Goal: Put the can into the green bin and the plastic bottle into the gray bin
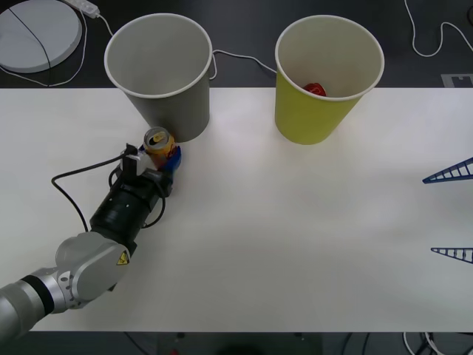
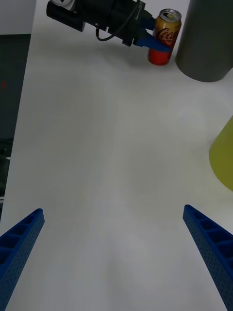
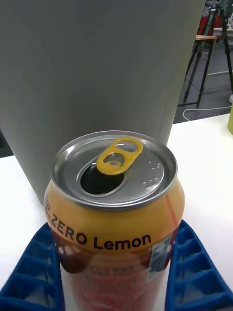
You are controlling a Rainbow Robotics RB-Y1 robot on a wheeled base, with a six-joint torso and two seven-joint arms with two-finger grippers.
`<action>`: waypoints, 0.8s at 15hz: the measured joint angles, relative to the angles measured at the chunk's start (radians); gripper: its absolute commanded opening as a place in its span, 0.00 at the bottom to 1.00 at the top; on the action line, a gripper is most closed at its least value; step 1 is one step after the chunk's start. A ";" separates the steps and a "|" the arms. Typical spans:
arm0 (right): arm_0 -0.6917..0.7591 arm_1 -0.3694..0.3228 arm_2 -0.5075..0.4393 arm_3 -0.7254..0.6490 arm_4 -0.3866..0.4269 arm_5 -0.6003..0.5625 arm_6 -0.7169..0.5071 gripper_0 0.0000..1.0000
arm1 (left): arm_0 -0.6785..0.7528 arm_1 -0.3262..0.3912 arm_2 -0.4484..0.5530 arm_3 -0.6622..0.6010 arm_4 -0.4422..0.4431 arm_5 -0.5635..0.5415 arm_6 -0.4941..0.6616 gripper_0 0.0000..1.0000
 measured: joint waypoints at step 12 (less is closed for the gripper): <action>0.000 0.000 0.000 0.000 0.000 0.000 0.000 1.00 | 0.112 0.198 0.019 -0.243 0.056 -0.078 0.007 0.00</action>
